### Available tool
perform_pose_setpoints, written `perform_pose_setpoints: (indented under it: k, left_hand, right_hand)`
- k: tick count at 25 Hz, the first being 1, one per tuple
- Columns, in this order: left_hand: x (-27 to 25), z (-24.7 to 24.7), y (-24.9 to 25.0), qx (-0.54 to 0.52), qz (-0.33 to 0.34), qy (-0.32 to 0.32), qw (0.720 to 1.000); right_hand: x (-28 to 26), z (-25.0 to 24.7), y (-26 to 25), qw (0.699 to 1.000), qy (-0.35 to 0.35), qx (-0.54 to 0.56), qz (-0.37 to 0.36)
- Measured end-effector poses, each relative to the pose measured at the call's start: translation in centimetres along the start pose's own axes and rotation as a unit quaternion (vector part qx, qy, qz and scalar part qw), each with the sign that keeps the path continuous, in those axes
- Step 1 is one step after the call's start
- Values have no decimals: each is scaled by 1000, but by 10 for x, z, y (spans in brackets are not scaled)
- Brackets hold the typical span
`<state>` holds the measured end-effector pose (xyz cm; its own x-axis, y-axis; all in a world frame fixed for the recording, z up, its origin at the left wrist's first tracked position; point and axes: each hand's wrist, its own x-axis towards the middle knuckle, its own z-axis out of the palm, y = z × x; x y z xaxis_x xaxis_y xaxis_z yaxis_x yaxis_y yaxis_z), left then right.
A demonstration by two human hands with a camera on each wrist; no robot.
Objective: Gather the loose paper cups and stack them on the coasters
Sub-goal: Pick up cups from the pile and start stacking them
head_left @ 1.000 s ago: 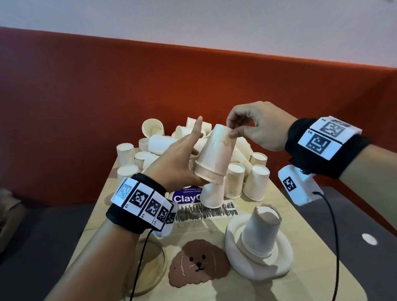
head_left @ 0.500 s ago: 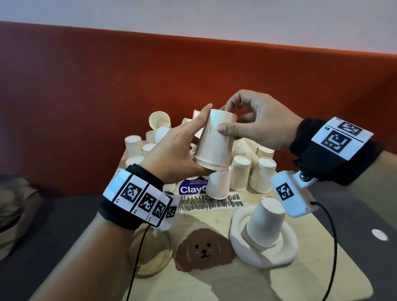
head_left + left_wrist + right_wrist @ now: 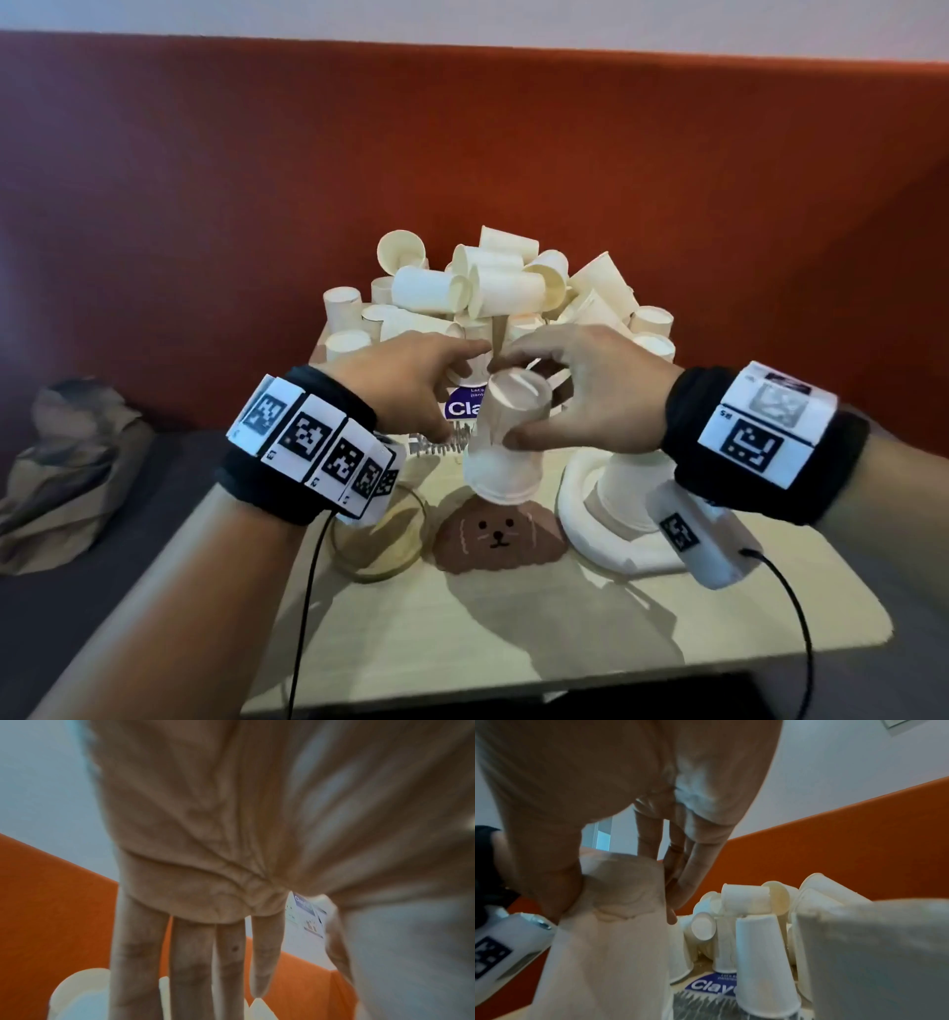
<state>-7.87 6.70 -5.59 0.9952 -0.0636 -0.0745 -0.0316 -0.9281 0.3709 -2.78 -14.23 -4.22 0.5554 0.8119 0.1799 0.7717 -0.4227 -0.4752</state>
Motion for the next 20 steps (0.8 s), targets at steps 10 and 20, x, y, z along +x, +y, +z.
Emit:
perform_pose_setpoints:
  k: [10, 20]
  left_hand:
    - [22, 20, -16, 62, -22, -17, 998]
    - [26, 16, -12, 69, -23, 62, 995]
  right_hand:
    - [4, 30, 5, 996, -83, -44, 3]
    - [31, -31, 11, 986, -40, -150, 67]
